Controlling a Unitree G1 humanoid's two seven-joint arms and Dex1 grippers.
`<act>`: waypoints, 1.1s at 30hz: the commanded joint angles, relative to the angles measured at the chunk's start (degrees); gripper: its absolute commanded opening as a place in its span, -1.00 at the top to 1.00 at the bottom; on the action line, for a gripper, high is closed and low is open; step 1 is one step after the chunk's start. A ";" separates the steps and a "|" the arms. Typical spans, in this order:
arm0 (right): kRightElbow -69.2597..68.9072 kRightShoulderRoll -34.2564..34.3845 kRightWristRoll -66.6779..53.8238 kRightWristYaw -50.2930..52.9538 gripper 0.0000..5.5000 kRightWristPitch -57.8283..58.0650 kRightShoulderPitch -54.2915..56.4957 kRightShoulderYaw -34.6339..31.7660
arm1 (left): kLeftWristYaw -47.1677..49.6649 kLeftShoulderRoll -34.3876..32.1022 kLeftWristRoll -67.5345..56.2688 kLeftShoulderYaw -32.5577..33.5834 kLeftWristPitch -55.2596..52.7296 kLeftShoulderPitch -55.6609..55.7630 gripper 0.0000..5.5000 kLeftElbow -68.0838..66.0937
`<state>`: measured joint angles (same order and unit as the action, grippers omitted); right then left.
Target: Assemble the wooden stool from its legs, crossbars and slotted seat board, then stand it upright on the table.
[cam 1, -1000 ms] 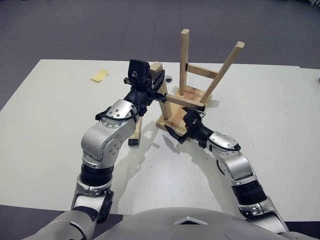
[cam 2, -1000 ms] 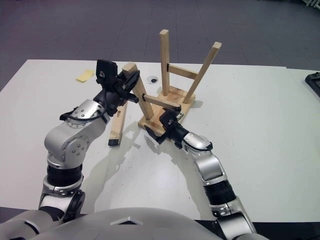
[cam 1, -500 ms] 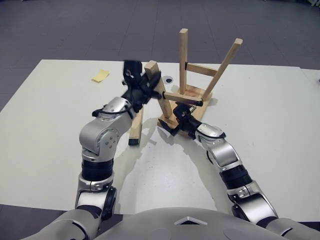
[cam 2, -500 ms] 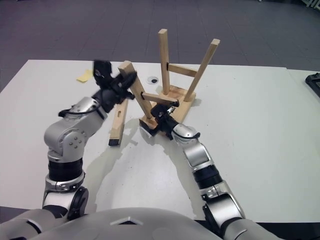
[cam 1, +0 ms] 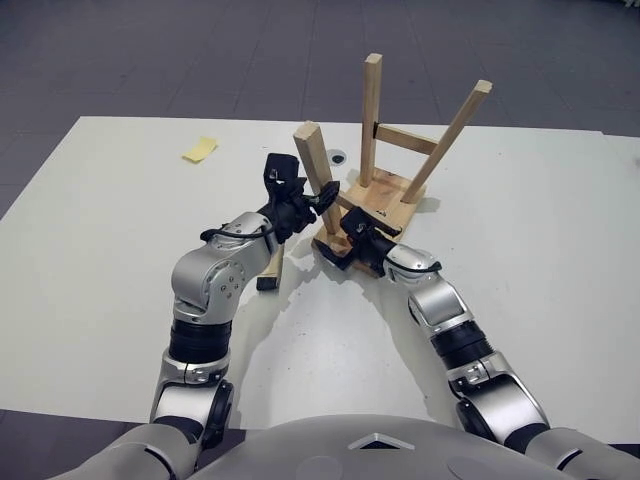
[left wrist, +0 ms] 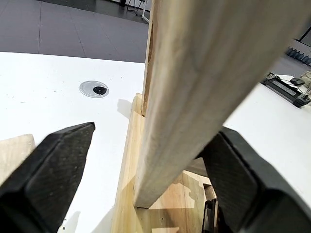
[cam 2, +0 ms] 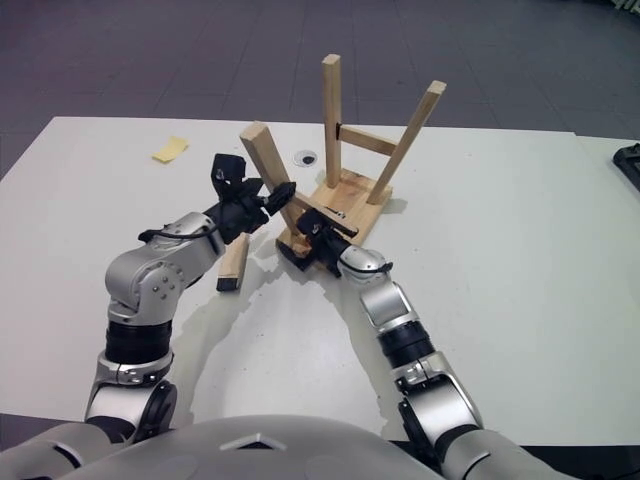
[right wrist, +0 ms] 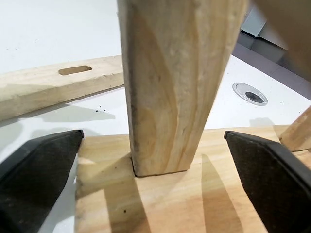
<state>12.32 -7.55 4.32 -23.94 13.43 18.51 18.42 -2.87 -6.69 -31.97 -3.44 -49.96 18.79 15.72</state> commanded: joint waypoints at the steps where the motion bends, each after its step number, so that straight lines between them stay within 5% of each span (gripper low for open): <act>1: -1.34 0.38 -0.26 0.31 -0.96 -1.87 2.61 -1.50 | -3.14 1.57 -2.23 1.87 0.49 -2.22 -0.65 -0.28; 6: -1.75 0.28 -0.02 0.44 -0.96 -2.57 2.80 -1.91 | -6.46 2.10 -5.53 4.92 2.24 -1.20 -0.95 1.97; 14: -3.02 -0.50 0.86 0.06 -0.96 -2.50 2.61 -1.74 | -16.37 -0.15 -16.85 11.14 5.85 0.89 -0.95 10.22; 20: -5.60 -1.35 1.80 -1.02 -0.96 -1.71 2.49 -0.91 | -11.09 -0.69 -24.65 19.79 9.05 5.71 -0.95 8.97; 33: -9.94 -2.43 2.63 -2.32 -0.96 0.36 2.26 -0.26 | -6.34 -2.07 -13.61 15.01 13.59 4.08 -0.95 3.81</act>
<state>3.40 -9.79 6.87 -26.18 13.10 20.25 18.18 -9.90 -7.85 -48.15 12.73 -36.77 23.78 20.46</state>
